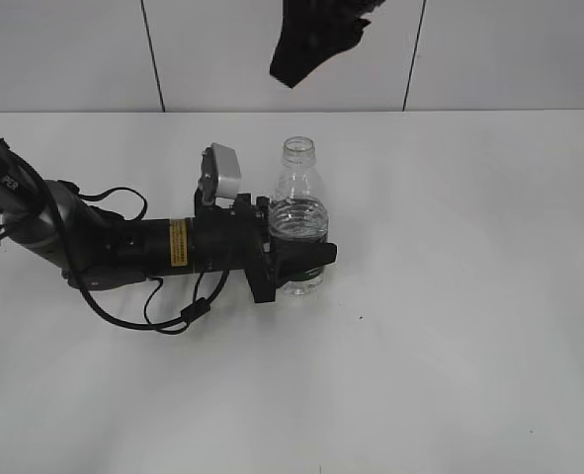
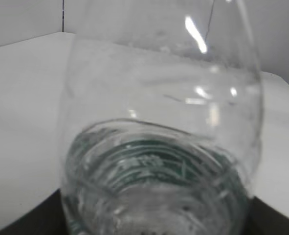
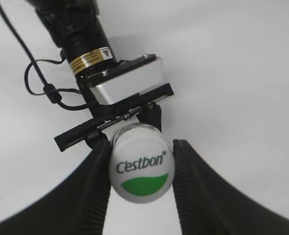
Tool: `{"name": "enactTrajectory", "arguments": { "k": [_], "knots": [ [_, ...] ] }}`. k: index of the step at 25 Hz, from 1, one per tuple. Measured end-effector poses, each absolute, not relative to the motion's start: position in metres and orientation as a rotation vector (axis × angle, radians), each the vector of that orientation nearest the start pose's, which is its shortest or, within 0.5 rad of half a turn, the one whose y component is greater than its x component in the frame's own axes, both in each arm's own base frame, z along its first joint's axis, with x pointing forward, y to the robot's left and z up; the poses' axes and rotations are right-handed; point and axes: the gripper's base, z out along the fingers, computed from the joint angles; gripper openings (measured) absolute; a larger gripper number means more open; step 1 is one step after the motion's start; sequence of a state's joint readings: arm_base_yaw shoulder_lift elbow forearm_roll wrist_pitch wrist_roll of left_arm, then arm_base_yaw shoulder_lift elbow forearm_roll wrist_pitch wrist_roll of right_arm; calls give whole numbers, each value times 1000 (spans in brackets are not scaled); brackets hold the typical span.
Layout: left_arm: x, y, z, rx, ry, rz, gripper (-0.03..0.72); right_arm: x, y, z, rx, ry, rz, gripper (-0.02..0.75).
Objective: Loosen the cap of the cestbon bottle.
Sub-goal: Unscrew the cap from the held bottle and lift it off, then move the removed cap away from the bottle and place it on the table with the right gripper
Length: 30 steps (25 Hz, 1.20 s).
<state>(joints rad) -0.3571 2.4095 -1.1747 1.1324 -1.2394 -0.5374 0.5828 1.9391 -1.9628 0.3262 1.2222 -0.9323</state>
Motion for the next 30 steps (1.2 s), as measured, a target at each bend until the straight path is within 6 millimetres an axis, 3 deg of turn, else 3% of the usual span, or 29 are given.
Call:
{"name": "enactTrajectory", "arguments": {
  "k": [4,9,16,30],
  "knots": [
    [352,-214,51,1076,1497,-1131,402,335,244,362,-1446,2185,299,295],
    [352,-214,51,1077,1496,-1131,402,338,237,364,-1112,2394,287,295],
    [352,-214,51,1076,1497,-1131,402,353,214,363,-921,2471,173,295],
    [351,-214,51,1134,1440,-1076,401,402,90,357,-503,2601,48,295]
  ]
}}
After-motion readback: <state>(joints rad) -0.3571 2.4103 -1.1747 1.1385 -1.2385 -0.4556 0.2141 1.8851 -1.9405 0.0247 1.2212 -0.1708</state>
